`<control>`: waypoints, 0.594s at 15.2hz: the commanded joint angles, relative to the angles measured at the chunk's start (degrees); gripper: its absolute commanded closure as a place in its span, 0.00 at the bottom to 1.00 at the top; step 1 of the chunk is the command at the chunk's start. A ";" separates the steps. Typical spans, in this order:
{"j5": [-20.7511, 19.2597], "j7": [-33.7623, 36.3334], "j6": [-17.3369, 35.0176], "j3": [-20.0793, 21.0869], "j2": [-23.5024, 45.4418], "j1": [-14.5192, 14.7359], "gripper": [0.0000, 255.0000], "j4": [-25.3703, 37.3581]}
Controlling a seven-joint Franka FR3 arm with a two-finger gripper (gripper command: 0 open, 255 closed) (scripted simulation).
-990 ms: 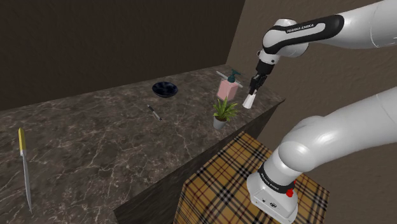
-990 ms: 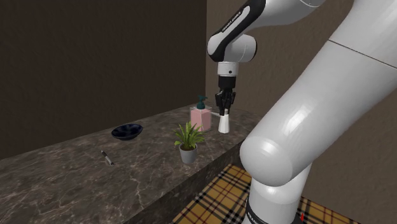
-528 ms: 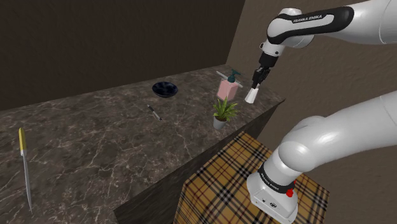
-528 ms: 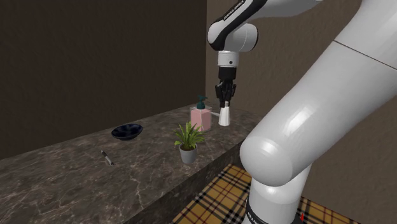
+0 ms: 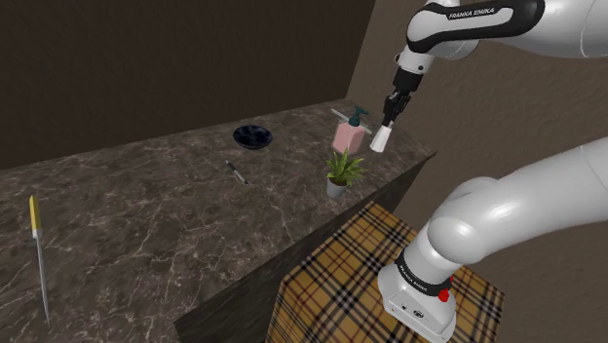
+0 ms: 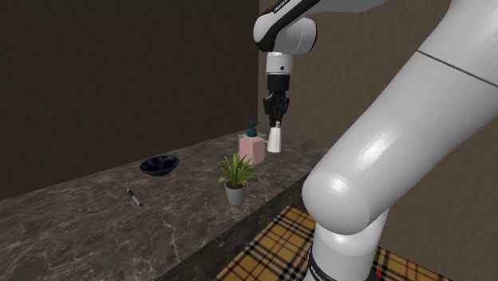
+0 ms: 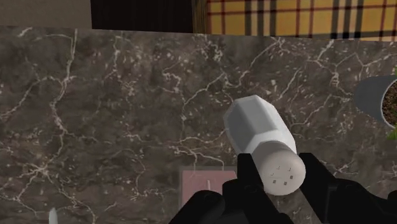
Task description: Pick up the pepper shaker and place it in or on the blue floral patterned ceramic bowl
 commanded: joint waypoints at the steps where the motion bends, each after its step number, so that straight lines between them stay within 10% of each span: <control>1: 1.68 1.99 0.43 1.37 1.94 1.60 1.00 1.29; 9: 7.91 8.81 1.01 6.04 11.10 7.40 1.00 9.22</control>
